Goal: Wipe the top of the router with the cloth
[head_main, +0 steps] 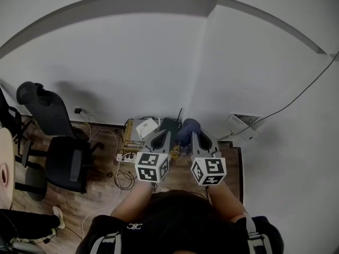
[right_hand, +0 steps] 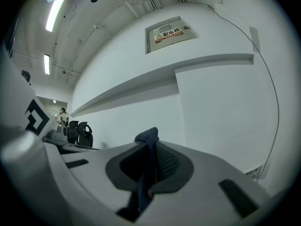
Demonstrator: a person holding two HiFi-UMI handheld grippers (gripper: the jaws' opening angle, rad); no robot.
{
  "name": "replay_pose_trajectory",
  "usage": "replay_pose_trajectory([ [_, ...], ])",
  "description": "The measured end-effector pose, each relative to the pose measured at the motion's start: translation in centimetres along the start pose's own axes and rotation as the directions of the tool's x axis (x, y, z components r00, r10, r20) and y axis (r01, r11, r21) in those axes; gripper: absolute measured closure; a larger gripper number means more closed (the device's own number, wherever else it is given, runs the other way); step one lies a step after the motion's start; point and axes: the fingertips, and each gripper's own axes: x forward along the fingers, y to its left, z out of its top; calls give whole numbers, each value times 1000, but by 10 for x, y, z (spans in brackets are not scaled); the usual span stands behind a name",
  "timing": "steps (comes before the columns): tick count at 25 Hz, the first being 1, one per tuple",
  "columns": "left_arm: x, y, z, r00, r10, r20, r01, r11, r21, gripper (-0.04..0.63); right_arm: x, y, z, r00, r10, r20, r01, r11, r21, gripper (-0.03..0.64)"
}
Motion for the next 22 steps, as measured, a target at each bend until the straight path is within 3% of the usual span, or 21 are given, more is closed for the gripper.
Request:
replay_pose_trajectory([
  [9,28,23,-7,998,27,-51,-28,999,-16,595,36,-18,-18,999,4,-46,-2,999,50,611],
  [22,101,55,27,987,161,-27,-161,987,-1,595,130,-57,-7,988,148,-35,-145,987,73,611],
])
